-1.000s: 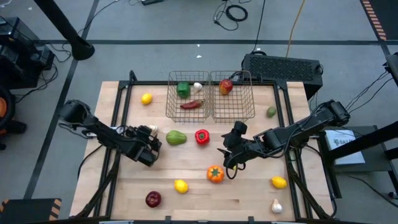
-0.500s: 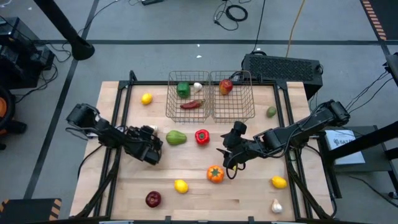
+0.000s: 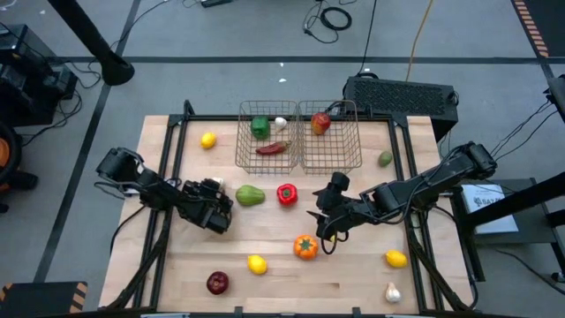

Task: Sort produce into baskets
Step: Put the left garlic into the left mesh basket

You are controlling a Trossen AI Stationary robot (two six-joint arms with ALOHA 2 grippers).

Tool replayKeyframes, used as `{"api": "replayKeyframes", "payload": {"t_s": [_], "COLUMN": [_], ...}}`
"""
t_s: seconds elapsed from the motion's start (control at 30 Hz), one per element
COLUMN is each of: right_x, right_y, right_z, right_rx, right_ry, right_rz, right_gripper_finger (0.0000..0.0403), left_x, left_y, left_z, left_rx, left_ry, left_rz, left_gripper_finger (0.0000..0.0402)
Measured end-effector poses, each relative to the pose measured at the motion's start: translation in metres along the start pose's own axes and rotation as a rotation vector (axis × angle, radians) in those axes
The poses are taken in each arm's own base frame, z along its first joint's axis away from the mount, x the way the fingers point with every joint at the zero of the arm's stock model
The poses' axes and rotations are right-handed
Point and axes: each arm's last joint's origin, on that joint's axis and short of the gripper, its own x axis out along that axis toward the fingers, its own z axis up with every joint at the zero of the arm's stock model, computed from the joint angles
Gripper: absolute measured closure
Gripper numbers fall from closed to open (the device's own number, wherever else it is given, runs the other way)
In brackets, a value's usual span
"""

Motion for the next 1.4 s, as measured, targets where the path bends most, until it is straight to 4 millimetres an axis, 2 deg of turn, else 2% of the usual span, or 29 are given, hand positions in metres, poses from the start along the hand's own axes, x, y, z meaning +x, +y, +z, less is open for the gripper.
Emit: {"api": "replayKeyframes", "payload": {"t_s": [0.1,0.3,0.4,0.6,1.13,1.4], "right_x": [0.000,-0.008,-0.012,-0.004,0.000,0.000], "right_y": [0.002,-0.002,-0.007,-0.018,-0.017,-0.017], "right_z": [0.013,0.062,0.073,0.072,0.066,0.066], "right_rx": [0.005,0.007,-0.007,0.017,-0.004,-0.014], "right_ry": [-0.133,-0.547,-0.636,-0.588,-0.533,-0.534], "right_rz": [-0.025,-0.048,-0.078,-0.160,-0.096,-0.099], "right_gripper_finger": [0.0145,0.0145,0.0145,0.0145,0.0145,0.0145], "left_x": [0.004,0.007,0.008,0.009,0.015,0.015], "left_y": [0.002,0.005,0.005,0.005,0.006,0.006], "left_z": [-0.003,-0.006,-0.006,-0.005,0.001,0.001], "left_rx": [-0.024,-0.031,-0.024,-0.008,0.023,0.040], "left_ry": [-0.014,-0.022,-0.022,-0.036,-0.024,-0.031], "left_rz": [-0.013,-0.019,-0.018,-0.014,0.019,0.021], "left_gripper_finger": [0.0061,0.0061,0.0061,0.0067,0.0191,0.0210]}}
